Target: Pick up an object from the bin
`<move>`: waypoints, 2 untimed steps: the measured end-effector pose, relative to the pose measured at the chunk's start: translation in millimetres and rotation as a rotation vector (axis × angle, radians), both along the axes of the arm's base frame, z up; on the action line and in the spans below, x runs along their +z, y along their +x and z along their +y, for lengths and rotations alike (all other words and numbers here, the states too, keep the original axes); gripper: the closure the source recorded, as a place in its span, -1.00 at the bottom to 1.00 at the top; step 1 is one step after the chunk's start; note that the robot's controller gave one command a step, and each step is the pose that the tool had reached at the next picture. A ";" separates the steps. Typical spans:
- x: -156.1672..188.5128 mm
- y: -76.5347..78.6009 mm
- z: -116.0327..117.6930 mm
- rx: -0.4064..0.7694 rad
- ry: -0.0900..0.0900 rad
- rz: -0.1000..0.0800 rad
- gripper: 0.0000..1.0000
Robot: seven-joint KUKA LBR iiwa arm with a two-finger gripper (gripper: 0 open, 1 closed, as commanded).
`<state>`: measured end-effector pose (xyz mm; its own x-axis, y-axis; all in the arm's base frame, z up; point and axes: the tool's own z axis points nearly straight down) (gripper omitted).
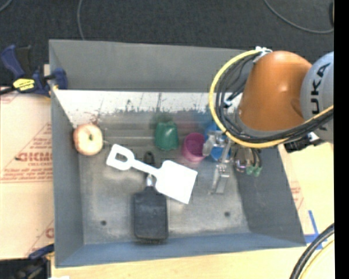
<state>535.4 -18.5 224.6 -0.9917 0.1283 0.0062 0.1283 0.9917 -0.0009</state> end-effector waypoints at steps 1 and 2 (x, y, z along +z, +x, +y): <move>57.3 75.8 0.7 0.095 -0.004 -0.017 -1.00; -36.9 -12.1 32.6 -0.067 -0.001 -0.002 -1.00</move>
Offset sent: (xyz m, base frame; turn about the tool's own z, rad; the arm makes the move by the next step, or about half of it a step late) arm -0.0118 0.0331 -0.0365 0.0695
